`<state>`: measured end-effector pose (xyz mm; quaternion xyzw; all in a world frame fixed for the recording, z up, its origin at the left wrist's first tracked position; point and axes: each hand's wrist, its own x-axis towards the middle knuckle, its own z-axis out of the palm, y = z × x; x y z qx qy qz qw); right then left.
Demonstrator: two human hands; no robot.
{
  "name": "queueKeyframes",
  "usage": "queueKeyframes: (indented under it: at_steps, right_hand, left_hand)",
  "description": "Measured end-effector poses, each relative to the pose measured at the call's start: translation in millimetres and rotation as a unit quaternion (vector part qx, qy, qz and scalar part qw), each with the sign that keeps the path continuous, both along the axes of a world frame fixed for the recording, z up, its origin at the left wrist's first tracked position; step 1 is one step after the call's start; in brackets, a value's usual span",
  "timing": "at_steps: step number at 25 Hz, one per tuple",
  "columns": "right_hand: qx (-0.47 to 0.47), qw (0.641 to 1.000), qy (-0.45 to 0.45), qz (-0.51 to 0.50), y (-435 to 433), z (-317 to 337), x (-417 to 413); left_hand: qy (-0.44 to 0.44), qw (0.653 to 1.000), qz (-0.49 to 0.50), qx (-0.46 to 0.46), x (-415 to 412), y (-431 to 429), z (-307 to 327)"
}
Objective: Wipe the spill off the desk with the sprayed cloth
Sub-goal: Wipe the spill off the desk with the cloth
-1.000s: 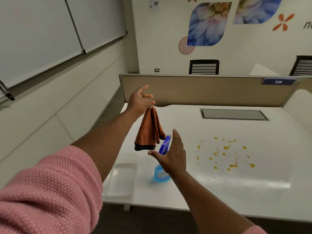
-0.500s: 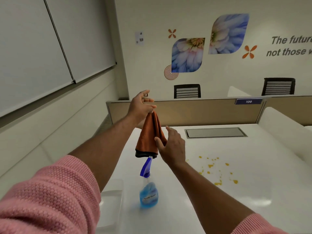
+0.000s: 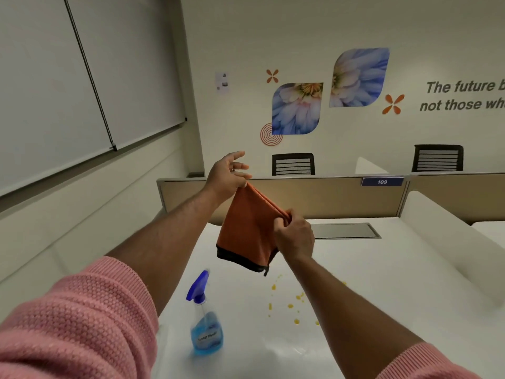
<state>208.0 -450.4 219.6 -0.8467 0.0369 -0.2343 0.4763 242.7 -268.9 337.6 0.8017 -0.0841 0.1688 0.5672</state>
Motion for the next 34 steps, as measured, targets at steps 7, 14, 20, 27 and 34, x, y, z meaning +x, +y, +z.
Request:
queueKeyframes:
  at_steps: [7, 14, 20, 27, 34]
  right_hand:
    - [0.003, 1.000, -0.001, 0.004, -73.6, -1.0, 16.5]
    - [-0.057, 0.997, 0.025, 0.036, -109.7, -27.8, 25.3]
    - [-0.130, 0.986, 0.069, 0.077, -118.0, -69.1, 38.8]
    - [-0.173, 0.978, 0.089, 0.075, -110.0, -117.0, 86.1]
    - [-0.188, 0.976, 0.091, 0.062, -84.8, -137.6, 155.1]
  left_hand:
    - [0.049, 0.990, 0.000, 0.133, 7.6, -38.3, -37.9]
    - [0.078, 0.942, 0.002, 0.326, 5.7, -70.2, -76.9]
    - [0.126, 0.901, -0.023, 0.415, 13.1, -75.6, -129.8]
    - [0.162, 0.897, -0.025, 0.411, 56.4, -61.7, -181.8]
    - [0.163, 0.913, -0.012, 0.374, 117.3, -39.2, -201.0]
